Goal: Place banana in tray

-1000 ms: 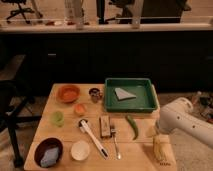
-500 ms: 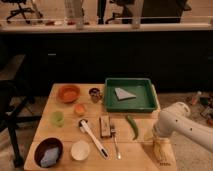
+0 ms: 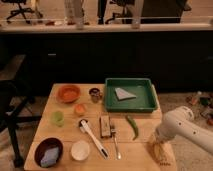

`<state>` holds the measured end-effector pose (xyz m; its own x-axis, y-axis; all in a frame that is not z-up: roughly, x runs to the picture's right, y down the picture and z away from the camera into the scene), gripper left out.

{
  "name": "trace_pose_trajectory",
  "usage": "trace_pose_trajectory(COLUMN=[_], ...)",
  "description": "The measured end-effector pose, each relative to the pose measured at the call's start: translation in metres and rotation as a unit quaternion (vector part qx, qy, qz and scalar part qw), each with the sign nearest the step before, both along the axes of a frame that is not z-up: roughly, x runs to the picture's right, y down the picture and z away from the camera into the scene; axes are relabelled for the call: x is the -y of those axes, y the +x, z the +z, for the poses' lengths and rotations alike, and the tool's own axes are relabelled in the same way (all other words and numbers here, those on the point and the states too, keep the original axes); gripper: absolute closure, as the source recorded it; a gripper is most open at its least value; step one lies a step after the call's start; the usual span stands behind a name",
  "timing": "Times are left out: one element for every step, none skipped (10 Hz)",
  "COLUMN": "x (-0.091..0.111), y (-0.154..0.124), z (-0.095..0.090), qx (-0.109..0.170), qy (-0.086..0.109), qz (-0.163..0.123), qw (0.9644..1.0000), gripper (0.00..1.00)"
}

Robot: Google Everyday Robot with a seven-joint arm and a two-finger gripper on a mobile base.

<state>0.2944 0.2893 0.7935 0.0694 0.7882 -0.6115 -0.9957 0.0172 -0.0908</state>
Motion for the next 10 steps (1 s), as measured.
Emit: trace_pose_trajectory(x=[0.001,0.000,0.000,0.000,0.000,0.001,0.005,0.011,0.015,0.022], y=[0.002,0.003,0.002,0.000,0.001,0.002,0.005,0.008,0.011,0.014], z=[-0.002,-0.003,-0.003,-0.004,-0.007,-0.014,-0.024,-0.034,-0.042,-0.049], qx=[0.004,0.005,0.006,0.008,0.008,0.007,0.004,0.002,0.001,-0.002], qy=[0.006,0.007,0.007,0.009,0.010,0.014,0.021,0.030,0.037,0.045], qz=[-0.001,-0.002,-0.004,-0.007,-0.010,-0.014,-0.016,-0.017,-0.016,-0.018], qw=[1.0000,1.0000,0.9999,0.9999,0.9999,0.9998,0.9996,0.9994,0.9992,0.9988], gripper=[0.79,0.89,0.96,1.00,1.00,1.00,1.00,1.00,1.00,1.00])
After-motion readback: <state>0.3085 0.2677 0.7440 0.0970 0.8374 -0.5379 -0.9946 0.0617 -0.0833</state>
